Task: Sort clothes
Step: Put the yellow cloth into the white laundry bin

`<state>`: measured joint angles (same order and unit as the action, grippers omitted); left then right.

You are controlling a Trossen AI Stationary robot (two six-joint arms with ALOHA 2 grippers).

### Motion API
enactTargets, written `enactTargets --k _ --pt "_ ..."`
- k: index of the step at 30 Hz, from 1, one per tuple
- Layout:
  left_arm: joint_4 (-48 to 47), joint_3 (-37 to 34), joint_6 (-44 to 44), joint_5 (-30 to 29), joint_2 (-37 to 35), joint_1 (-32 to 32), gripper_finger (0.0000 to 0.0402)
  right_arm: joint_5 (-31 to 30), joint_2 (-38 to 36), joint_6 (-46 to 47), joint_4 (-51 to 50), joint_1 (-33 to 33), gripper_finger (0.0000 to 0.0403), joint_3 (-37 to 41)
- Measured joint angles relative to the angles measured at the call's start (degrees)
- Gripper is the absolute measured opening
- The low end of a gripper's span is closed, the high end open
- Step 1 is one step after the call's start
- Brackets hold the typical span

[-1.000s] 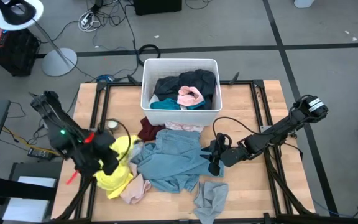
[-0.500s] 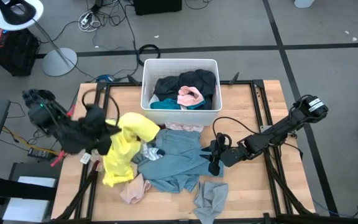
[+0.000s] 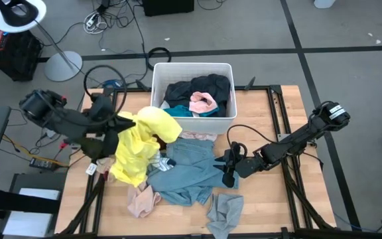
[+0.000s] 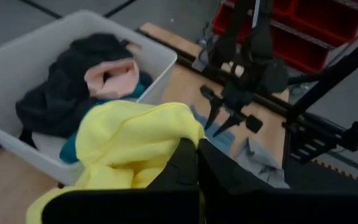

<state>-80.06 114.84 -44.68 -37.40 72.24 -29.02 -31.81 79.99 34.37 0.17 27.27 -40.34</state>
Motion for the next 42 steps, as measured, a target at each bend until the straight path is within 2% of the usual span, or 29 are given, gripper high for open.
enactTargets --k 4,11,21,24,31,38,40,42 --pt "1.9 4.6 5.3 0.1 2.7 2.7 0.0 0.0 0.0 0.0 0.0 0.0 0.0126 0.0" --pt "7.9 11.0 15.4 3.6 6.0 8.8 0.0 0.0 0.0 0.0 0.0 0.0 0.0126 0.0" --pt "20.8 16.6 28.6 12.7 11.0 23.9 0.0 0.0 0.0 0.0 0.0 0.0 0.0126 0.0" --pt "26.3 17.0 31.2 14.6 13.1 29.4 0.0 0.0 0.0 0.0 0.0 0.0 0.0126 0.0" --pt "46.1 17.1 35.8 19.6 18.0 42.4 0.0 0.0 0.0 0.5 0.0 0.5 0.0126 0.0" --pt "68.7 17.1 35.6 33.7 22.9 52.6 0.0 0.0 0.0 1.4 0.0 2.2 0.0126 0.0" --pt "70.4 17.1 35.4 36.6 23.3 54.2 0.0 -0.1 0.0 1.4 -0.2 2.4 0.0126 0.0" --pt "66.0 17.2 35.5 39.4 23.5 55.4 0.0 -0.3 0.0 1.4 -0.4 2.4 0.0126 0.0"
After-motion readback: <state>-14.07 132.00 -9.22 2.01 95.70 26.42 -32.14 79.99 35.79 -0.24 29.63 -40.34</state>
